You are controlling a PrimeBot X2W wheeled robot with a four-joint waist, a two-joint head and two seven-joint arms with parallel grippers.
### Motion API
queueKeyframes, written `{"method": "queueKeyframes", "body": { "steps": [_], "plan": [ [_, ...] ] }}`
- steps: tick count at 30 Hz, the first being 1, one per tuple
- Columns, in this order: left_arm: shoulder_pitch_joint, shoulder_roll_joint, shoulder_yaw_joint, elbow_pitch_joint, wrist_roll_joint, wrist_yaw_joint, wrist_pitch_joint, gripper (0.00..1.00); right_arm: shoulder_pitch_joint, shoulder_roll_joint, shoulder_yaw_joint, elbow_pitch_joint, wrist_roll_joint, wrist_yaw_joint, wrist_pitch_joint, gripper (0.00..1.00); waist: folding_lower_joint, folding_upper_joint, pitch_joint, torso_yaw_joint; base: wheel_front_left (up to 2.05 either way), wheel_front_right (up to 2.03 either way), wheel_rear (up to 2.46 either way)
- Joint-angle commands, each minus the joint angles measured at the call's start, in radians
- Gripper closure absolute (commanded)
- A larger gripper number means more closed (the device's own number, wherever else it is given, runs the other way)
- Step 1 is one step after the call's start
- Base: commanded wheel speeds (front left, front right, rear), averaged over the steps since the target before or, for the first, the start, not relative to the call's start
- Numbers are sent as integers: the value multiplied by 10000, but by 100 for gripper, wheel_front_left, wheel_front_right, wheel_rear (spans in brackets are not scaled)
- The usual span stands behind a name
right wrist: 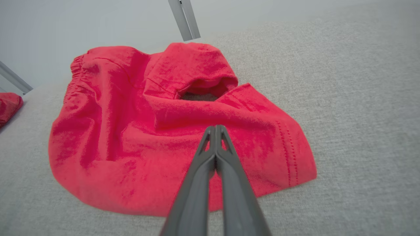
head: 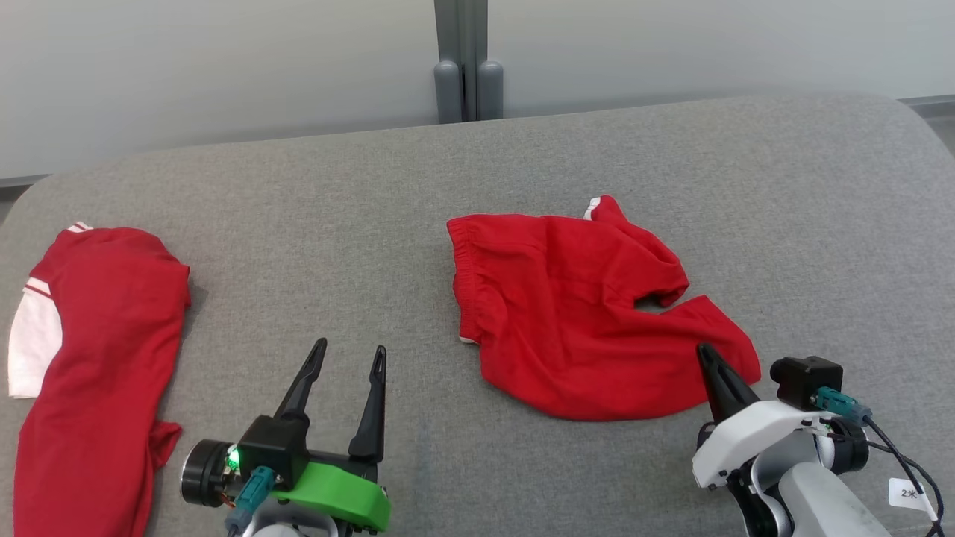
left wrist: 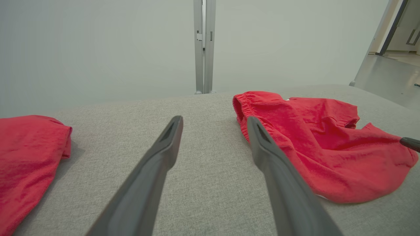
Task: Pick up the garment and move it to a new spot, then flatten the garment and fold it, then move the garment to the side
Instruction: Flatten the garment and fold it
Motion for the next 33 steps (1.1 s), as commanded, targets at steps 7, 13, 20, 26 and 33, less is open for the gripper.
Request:
{"method": "queueKeyframes", "body": {
  "steps": [7,13,20,26,33],
  "plan": [
    [264,27,43,-86,-94,128,-5,0,439,-369,321,-1728,-490,1,-306,100,0,0,-340,-298,0,0,0],
    [426,29,60,-163,-94,123,-5,0,1058,-435,400,-2964,-1428,1,-405,0,0,0,-488,-331,0,0,0],
    [553,29,74,-451,-397,236,-5,0,1641,-215,203,-3544,-2085,1,-430,0,0,0,-495,-251,0,0,0],
    [473,29,23,-454,-390,166,-5,0,1545,-259,100,-3453,-2316,1,-431,0,0,0,-354,-87,0,0,0],
    [104,29,-147,-364,-295,84,-5,0,481,-766,517,-2481,-2776,-1,242,0,0,0,263,280,0,0,0]
  ]
}}
